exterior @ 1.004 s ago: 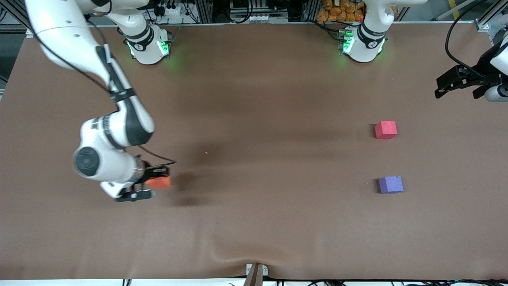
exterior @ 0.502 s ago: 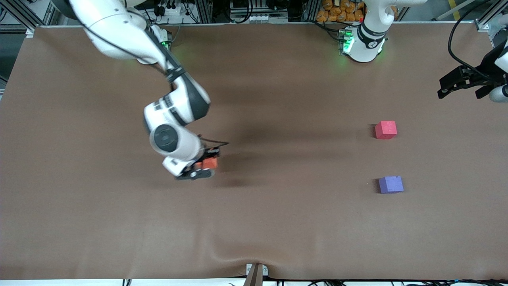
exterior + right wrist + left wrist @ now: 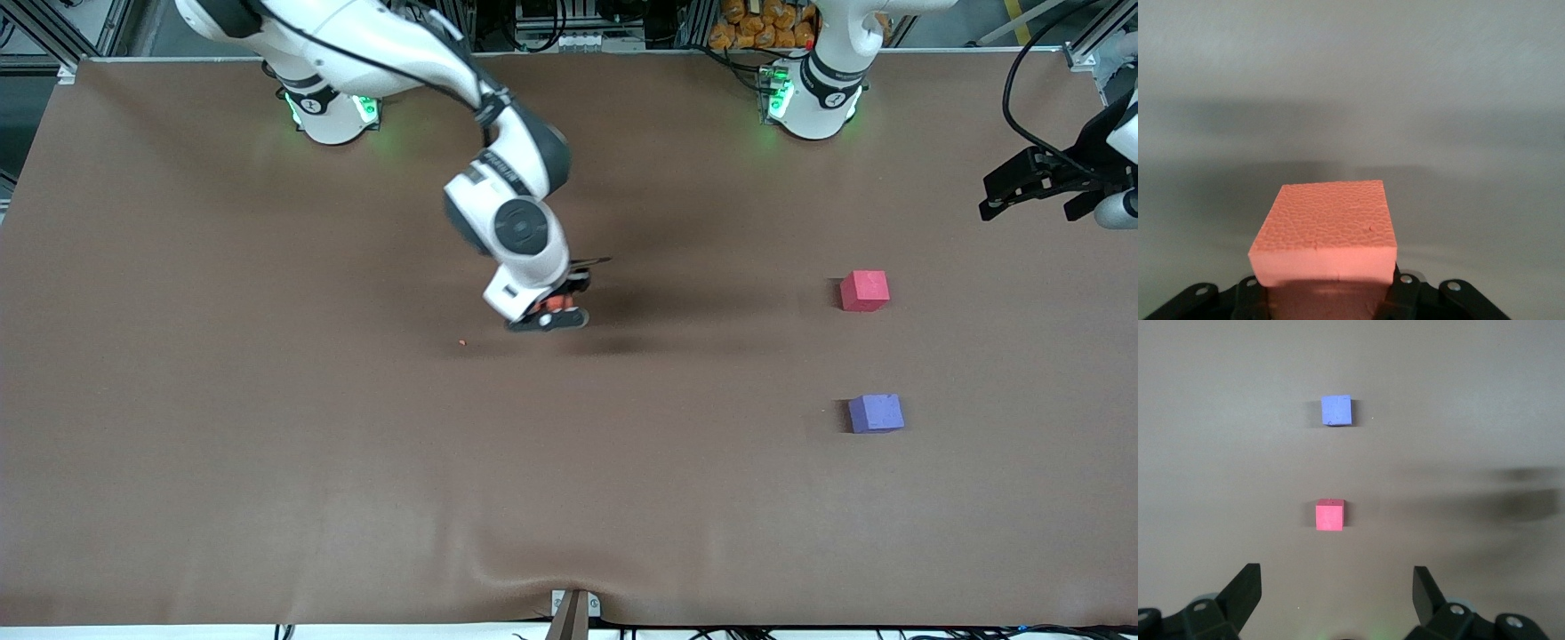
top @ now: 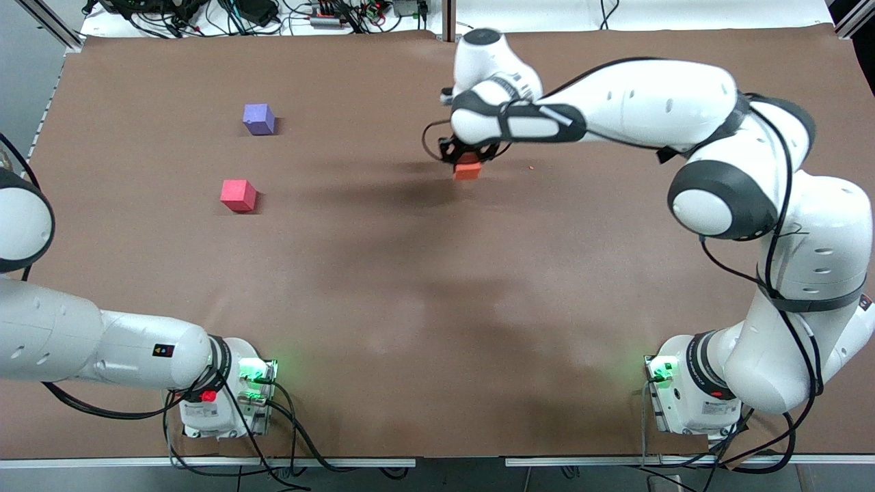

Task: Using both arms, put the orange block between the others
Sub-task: 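Carry the orange cube with the right gripper toward the table middle, then set down the orange cube while the left gripper reaches toward it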

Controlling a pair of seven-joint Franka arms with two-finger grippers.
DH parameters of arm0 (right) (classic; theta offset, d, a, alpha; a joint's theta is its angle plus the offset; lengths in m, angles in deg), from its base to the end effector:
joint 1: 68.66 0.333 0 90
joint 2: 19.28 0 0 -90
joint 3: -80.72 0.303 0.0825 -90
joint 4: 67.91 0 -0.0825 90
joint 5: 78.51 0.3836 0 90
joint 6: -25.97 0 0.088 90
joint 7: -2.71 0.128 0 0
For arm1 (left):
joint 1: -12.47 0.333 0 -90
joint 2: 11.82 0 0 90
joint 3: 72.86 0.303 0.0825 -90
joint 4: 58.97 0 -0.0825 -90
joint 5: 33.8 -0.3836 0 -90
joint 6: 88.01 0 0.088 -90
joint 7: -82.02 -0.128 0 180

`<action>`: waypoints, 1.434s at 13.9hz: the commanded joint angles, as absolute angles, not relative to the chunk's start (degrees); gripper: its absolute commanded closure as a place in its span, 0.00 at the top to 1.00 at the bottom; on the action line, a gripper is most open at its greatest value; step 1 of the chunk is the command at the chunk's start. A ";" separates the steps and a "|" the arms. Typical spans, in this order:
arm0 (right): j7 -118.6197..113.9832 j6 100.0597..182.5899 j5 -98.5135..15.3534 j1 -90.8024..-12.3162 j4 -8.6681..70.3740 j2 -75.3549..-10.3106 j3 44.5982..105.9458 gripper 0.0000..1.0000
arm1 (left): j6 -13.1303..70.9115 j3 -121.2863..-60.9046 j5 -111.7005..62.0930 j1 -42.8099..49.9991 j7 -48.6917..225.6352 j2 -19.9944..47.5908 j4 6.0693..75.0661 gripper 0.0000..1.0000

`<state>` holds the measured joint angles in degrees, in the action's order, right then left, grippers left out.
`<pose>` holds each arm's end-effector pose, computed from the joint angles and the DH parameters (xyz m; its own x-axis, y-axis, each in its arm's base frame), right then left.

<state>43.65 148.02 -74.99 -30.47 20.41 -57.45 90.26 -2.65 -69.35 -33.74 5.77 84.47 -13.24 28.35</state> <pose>0.4702 0.5028 0.2297 0.9862 0.0570 -0.1556 0.0472 -0.9967 -0.0657 0.5377 -0.0297 0.6188 0.9999 -0.0130 -0.0096 -0.0130 -0.9999 0.0022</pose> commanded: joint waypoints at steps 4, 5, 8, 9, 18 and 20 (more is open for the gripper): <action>55.88 154.37 -74.56 -23.13 19.81 -61.99 89.69 0.00 | -2.75 -69.87 -35.11 5.26 84.13 -12.53 27.69 1.00; 55.89 154.38 -74.56 -22.96 19.81 -62.17 89.69 0.02 | -2.75 -69.87 -35.11 5.09 84.22 -12.44 27.69 1.00; 55.54 154.38 -75.52 -23.22 19.99 -63.40 89.42 0.86 | -2.75 -70.22 -34.94 4.82 84.31 -11.48 27.69 1.00; 55.27 154.29 -75.44 -23.48 19.90 -63.40 89.42 1.00 | -2.75 -70.31 -34.76 4.65 84.31 -11.04 27.69 1.00; 54.92 133.60 -74.91 -28.56 7.36 -59.89 89.42 1.00 | 0.31 -71.89 -34.06 1.22 85.80 -5.24 27.69 1.00; 54.22 128.03 -75.17 -32.43 3.57 -59.89 89.42 1.00 | 3.30 -71.89 -33.80 -1.14 85.89 -3.05 27.52 1.00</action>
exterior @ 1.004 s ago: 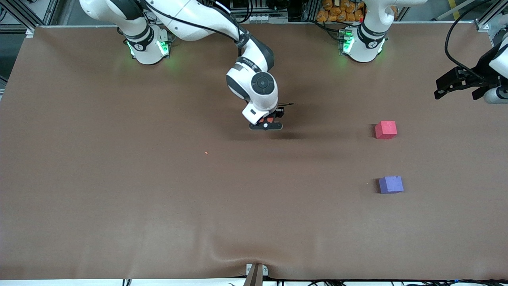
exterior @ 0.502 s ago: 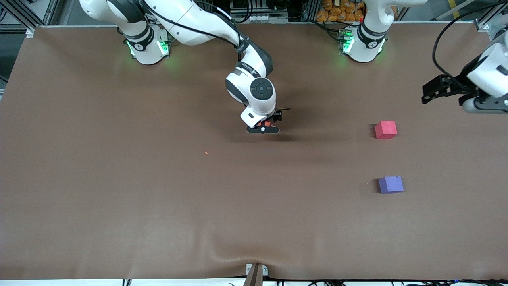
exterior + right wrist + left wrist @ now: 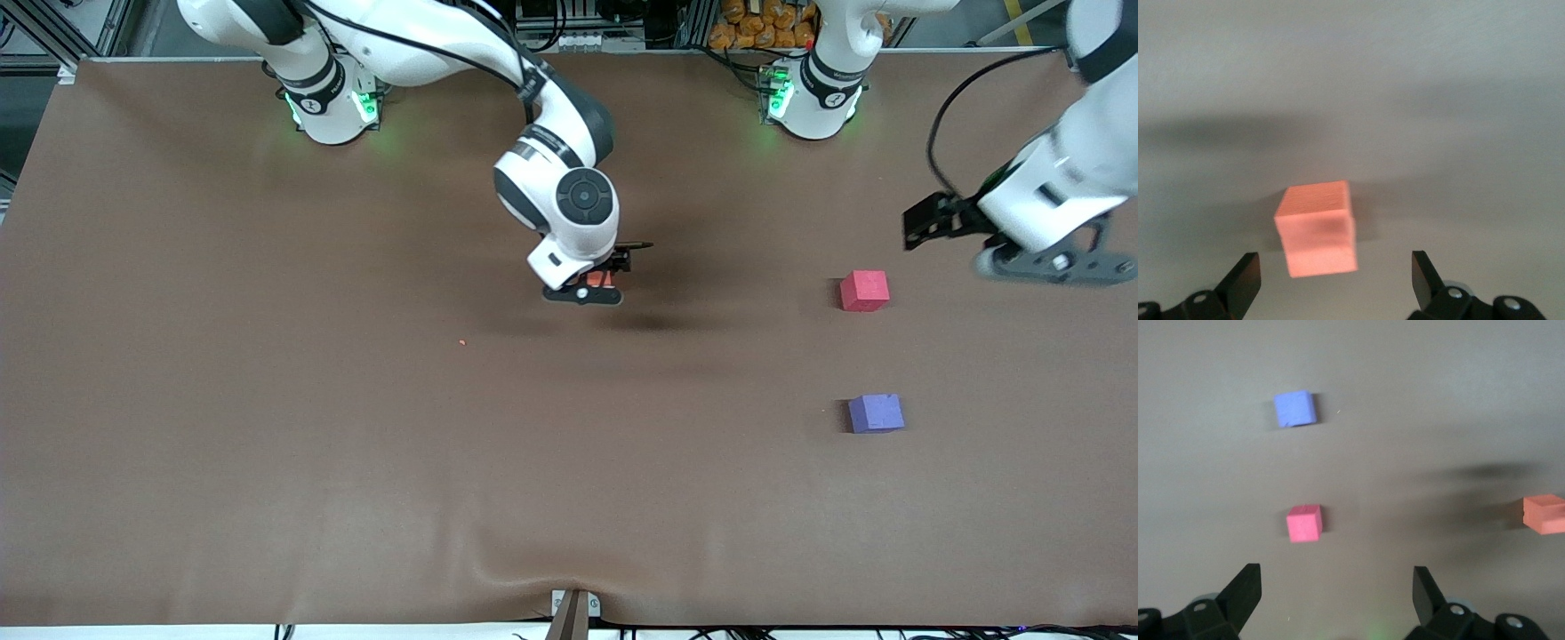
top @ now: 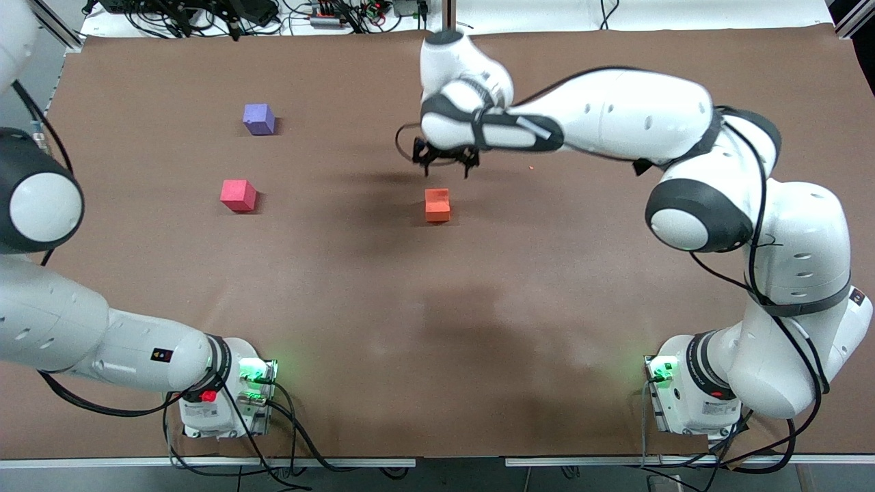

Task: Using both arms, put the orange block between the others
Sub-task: 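Set down the orange cube while the left gripper reaches toward it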

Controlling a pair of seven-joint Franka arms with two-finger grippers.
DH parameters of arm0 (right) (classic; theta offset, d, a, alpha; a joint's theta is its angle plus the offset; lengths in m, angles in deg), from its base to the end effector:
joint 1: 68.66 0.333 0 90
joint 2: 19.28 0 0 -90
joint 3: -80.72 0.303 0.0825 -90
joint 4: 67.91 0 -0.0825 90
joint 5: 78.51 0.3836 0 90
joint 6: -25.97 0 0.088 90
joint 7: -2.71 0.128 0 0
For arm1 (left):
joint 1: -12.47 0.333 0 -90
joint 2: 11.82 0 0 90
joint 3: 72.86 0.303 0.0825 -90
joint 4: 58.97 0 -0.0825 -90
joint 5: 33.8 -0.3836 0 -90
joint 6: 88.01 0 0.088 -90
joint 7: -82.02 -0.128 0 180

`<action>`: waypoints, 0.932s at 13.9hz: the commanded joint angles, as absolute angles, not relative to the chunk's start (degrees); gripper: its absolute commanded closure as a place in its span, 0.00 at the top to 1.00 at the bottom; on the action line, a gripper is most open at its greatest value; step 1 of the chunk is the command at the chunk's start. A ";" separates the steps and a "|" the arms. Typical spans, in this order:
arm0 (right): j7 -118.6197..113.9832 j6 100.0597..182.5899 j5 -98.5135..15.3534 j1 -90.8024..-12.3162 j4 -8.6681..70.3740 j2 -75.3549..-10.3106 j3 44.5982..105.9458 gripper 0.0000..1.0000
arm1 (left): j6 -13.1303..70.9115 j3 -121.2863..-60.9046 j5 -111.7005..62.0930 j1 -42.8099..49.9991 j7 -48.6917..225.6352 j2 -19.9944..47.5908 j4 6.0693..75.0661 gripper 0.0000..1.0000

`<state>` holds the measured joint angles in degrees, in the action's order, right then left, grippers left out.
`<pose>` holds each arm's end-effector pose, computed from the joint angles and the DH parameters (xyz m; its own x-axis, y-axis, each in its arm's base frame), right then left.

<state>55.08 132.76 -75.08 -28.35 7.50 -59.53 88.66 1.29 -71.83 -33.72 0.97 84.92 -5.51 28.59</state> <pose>0.4808 0.5195 0.2834 0.9713 -0.1198 -0.2053 -0.1157 -0.9928 0.0323 0.5713 -0.1063 0.5469 0.9882 -0.1311 -0.0795 -0.1319 -0.9913 -0.0046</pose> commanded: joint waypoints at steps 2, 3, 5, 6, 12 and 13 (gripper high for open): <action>49.85 127.48 -75.52 -36.91 3.46 -59.54 89.34 1.00 | 3.84 -71.89 -33.88 -3.52 86.06 -1.03 27.52 1.00; 47.04 127.39 -75.61 -39.54 3.72 -58.84 88.90 1.00 | 3.84 -71.89 -33.71 -4.05 86.85 0.12 27.52 1.00; 40.19 127.74 -77.71 -46.30 3.81 -58.31 88.54 1.00 | 4.54 -71.98 -33.62 -6.68 88.78 2.32 27.52 1.00; 36.33 128.18 -78.59 -50.51 3.73 -58.22 88.63 1.00 | 4.98 -71.89 -33.71 -8.34 90.53 3.28 27.08 1.00; 12.69 133.55 -78.78 -70.74 5.74 -55.41 88.81 1.00 | 10.78 -71.80 -30.02 -15.91 104.60 10.84 25.76 1.00; 8.73 133.29 -78.69 -73.46 6.01 -54.45 88.81 1.00 | 11.91 -71.80 -29.84 -16.96 104.87 11.55 25.24 1.00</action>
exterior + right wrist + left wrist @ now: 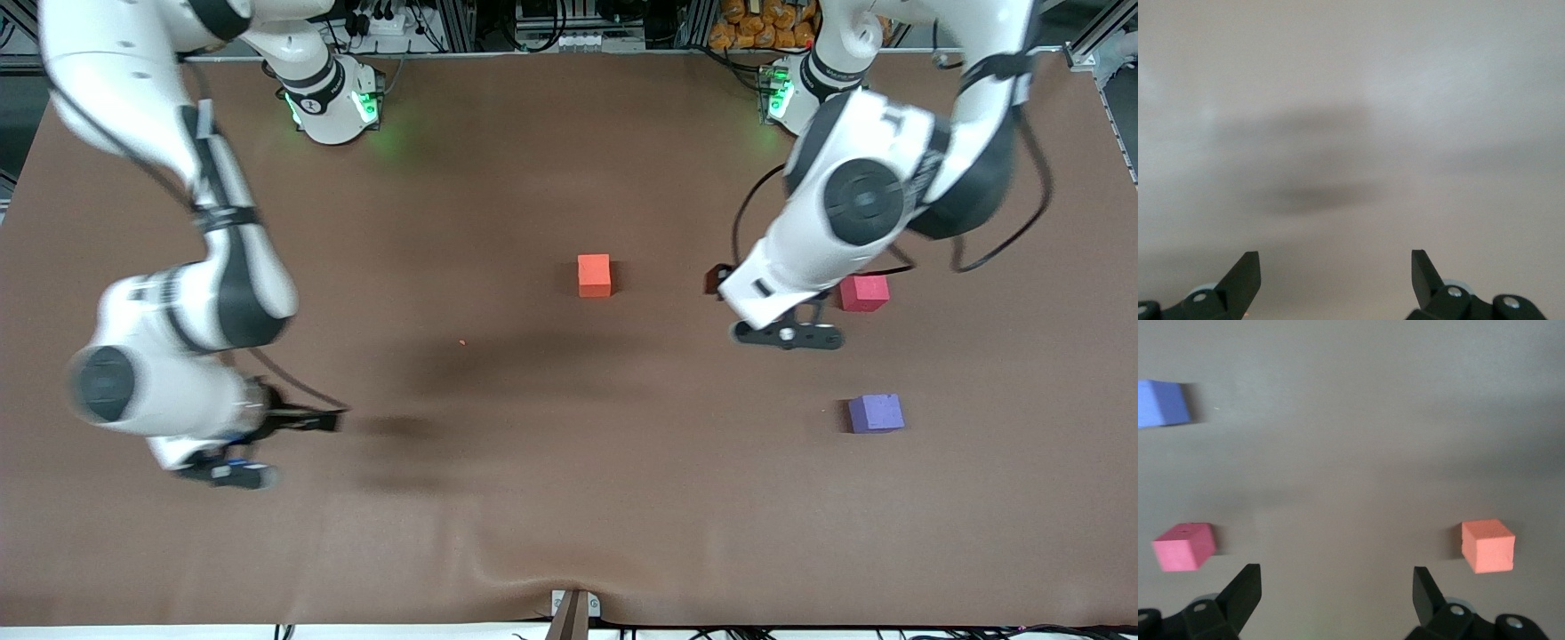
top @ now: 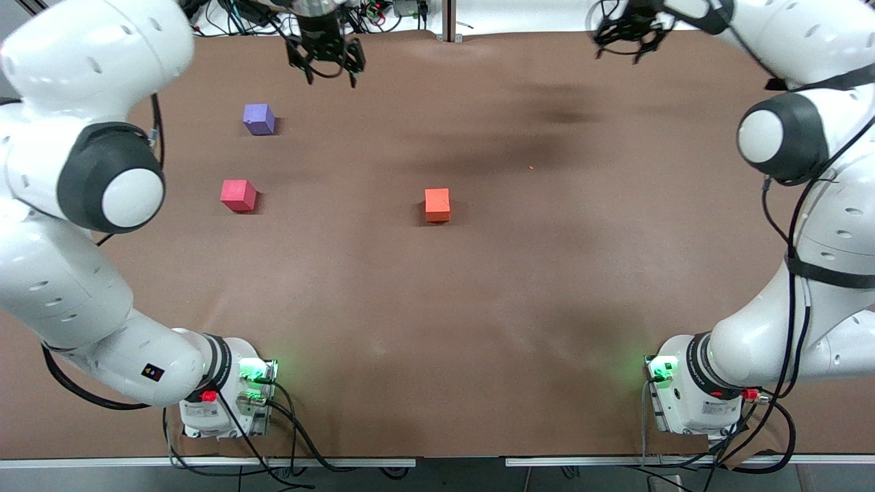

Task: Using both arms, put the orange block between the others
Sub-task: 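Lower the left gripper over the orange cube while the right gripper withdraws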

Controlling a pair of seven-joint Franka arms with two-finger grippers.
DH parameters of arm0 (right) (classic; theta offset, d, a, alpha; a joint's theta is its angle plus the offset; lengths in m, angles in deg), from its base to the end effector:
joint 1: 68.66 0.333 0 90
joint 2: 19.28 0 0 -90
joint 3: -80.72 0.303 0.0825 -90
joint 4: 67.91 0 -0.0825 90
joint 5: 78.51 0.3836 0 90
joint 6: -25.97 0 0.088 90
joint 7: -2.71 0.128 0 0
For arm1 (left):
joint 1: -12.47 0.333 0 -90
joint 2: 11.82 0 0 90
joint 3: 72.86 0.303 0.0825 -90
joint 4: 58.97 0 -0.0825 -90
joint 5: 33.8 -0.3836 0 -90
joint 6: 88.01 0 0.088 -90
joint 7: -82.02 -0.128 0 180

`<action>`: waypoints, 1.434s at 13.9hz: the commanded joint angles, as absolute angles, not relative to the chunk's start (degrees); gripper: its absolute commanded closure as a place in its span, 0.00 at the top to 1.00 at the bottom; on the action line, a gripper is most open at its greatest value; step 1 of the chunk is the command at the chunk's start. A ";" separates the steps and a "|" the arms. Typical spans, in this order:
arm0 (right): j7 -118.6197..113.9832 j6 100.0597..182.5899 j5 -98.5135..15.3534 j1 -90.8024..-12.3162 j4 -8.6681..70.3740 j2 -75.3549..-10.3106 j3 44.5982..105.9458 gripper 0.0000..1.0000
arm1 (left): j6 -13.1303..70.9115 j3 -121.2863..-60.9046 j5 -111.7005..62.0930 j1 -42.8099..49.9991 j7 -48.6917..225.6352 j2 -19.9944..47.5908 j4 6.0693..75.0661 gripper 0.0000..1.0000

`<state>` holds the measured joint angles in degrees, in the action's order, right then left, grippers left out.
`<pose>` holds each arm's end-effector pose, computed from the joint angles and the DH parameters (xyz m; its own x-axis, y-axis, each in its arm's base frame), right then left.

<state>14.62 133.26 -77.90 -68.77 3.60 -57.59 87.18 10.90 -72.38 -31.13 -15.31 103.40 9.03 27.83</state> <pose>0.7209 0.0634 0.3377 0.9911 -0.1206 -0.0568 -0.1245 -0.9898 -0.0695 0.5688 -0.3001 0.4093 0.9835 -0.0903 -0.1567 -0.0941 -0.9954 -0.0169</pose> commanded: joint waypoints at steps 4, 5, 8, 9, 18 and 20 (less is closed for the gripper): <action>0.52 133.02 -78.69 -81.30 11.09 -48.30 88.81 1.00 | 13.86 -71.89 -29.49 -21.88 110.21 14.53 24.45 1.00; 0.52 132.93 -78.78 -81.75 13.46 -45.41 88.81 1.00 | 13.86 -71.89 -29.49 -23.29 113.89 15.94 23.05 1.00; 1.48 130.91 -78.69 -81.23 17.78 -37.93 88.72 1.00 | 13.94 -71.89 -29.49 -26.64 117.97 18.76 20.67 1.00; 1.74 130.21 -78.69 -81.31 17.96 -36.61 88.81 1.00 | 14.73 -71.89 -29.49 -26.99 117.97 19.20 20.75 1.00; 8.69 113.79 -76.76 -80.27 17.17 -28.07 89.51 1.00 | 22.10 -71.80 -37.62 -34.72 122.27 21.66 26.35 1.00; 8.78 112.81 -76.76 -79.65 17.17 -26.76 89.51 1.00 | 24.92 -71.98 -38.28 -35.34 124.45 23.33 27.78 1.00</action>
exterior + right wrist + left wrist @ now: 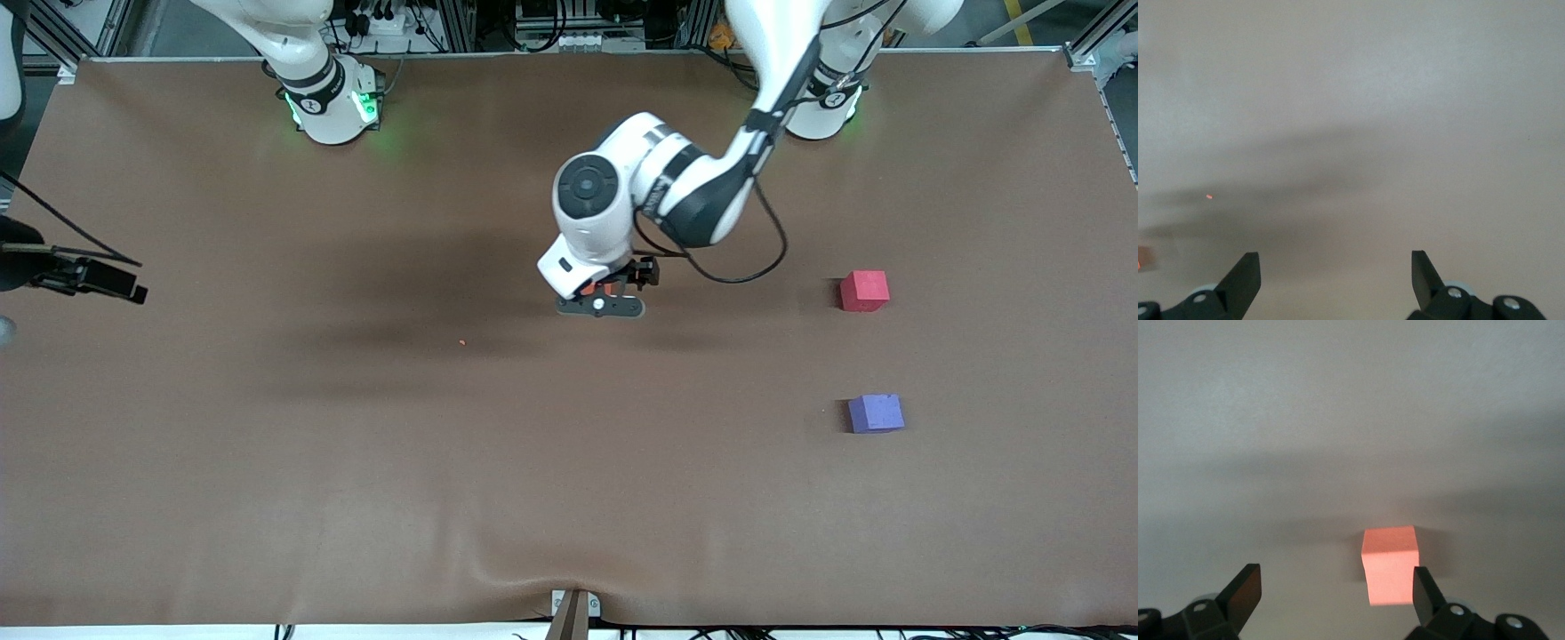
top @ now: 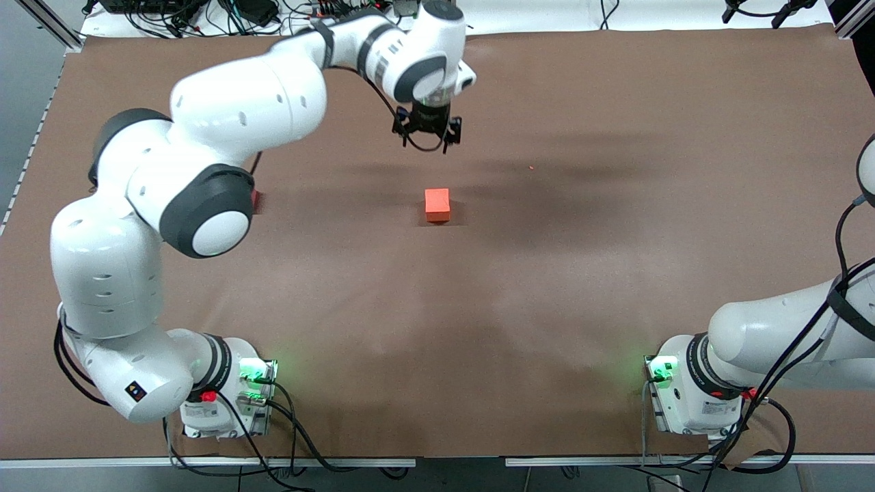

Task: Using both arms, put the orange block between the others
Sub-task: 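Lower the left gripper over the orange cube while the right gripper withdraws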

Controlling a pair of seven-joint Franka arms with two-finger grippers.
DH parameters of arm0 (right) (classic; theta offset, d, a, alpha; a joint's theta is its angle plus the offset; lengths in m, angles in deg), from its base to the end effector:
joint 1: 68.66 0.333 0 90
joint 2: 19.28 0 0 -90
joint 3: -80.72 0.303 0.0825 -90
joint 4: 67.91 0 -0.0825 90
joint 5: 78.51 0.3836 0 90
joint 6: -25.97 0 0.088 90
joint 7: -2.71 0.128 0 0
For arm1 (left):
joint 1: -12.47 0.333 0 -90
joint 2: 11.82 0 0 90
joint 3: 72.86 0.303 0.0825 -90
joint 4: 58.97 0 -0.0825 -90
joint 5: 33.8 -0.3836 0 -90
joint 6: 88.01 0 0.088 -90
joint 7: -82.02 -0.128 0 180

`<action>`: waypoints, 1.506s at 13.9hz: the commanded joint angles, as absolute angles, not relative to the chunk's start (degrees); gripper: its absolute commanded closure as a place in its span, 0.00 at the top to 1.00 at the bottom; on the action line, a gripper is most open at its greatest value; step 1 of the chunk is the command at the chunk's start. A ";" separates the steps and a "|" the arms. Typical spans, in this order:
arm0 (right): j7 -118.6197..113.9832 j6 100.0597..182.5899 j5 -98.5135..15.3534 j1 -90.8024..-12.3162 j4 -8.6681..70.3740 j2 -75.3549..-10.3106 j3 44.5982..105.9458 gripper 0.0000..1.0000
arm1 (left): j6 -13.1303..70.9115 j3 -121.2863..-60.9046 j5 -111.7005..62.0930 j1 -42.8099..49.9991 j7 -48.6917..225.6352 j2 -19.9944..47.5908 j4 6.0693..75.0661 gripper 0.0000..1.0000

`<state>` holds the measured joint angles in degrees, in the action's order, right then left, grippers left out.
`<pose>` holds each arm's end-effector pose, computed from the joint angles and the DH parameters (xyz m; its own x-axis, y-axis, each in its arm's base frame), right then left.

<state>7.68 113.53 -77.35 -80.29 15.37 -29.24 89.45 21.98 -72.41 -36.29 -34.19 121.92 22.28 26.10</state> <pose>0.5948 -0.0343 0.5430 0.9857 -0.1354 -0.1006 -0.1398 -0.9895 -0.0379 0.4728 -0.4885 0.2824 0.9879 -0.1219 -0.0955 -0.1342 -0.9817 -0.1350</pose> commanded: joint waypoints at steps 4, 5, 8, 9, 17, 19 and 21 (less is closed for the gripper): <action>8.69 112.45 -76.76 -79.38 17.00 -26.75 89.42 1.00 | 31.93 -73.73 -36.18 -35.08 128.16 22.11 34.26 1.00; 8.69 112.71 -76.76 -79.38 17.08 -26.93 89.25 1.00 | 33.79 -73.82 -35.47 -35.17 128.25 21.67 35.85 1.00; 8.60 111.05 -76.84 -79.73 16.91 -26.58 89.25 1.00 | 37.05 -74.44 -33.01 -34.91 128.25 20.87 38.67 1.00; 8.69 110.87 -76.84 -79.56 16.39 -26.40 89.33 1.00 | 38.10 -74.44 -32.22 -34.90 128.25 20.18 40.07 1.00; 8.69 108.06 -77.46 -68.62 14.80 -23.42 77.70 1.00 | 47.51 -74.53 -27.38 -34.64 128.34 15.95 49.66 1.00; 8.60 106.92 -77.11 -66.64 14.80 -23.24 75.19 1.00 | 50.40 -74.53 -27.20 -34.73 128.43 16.21 50.72 1.00; 8.60 105.95 -77.11 -66.81 15.50 -21.75 75.10 1.00 | 51.29 -74.53 -26.85 -35.08 129.48 17.00 50.72 1.00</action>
